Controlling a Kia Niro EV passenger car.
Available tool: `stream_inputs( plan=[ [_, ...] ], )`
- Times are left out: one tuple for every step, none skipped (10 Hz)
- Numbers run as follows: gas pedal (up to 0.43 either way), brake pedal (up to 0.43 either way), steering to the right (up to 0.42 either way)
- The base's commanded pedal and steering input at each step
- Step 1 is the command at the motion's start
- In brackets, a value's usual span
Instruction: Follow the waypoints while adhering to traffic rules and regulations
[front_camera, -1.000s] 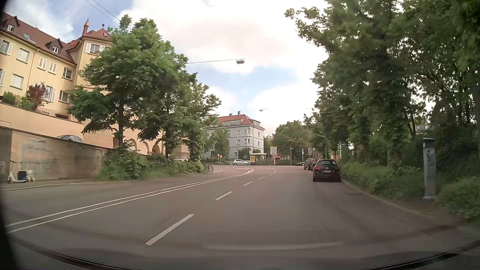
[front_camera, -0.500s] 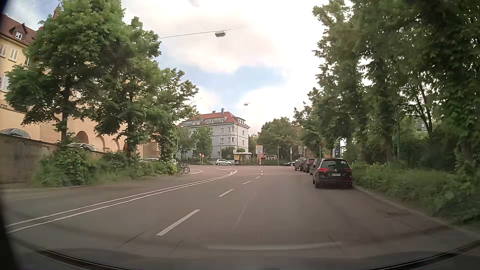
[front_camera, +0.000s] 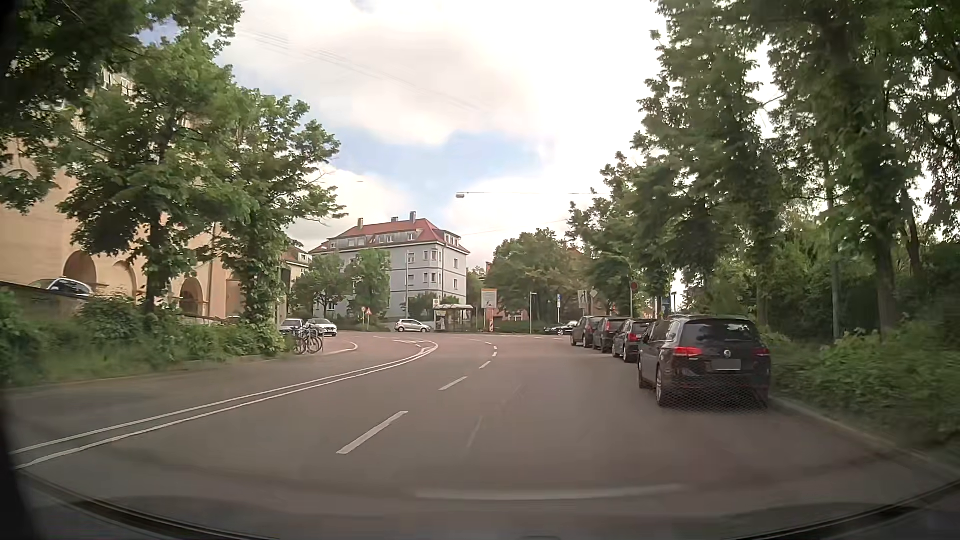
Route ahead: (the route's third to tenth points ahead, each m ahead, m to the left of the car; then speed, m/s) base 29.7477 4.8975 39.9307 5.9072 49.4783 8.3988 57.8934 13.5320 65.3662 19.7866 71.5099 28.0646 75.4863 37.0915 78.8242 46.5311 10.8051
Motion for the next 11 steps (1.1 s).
stream_inputs(
  plan=[
    [0.15,0.0,0.042],
    [0.15,0.0,0.042],
    [0.15,0.0,0.041],
    [0.15,0.0,0.04],
    [0.15,0.0,0.038],
    [0.15,0.0,0.033],
    [0.15,0.0,0.03],
    [0.15,0.0,0.024],
    [0.15,0.0,0.009],
    [0.138,0.0,0.004],
    [0.138,0.0,0.004]
  ],
)
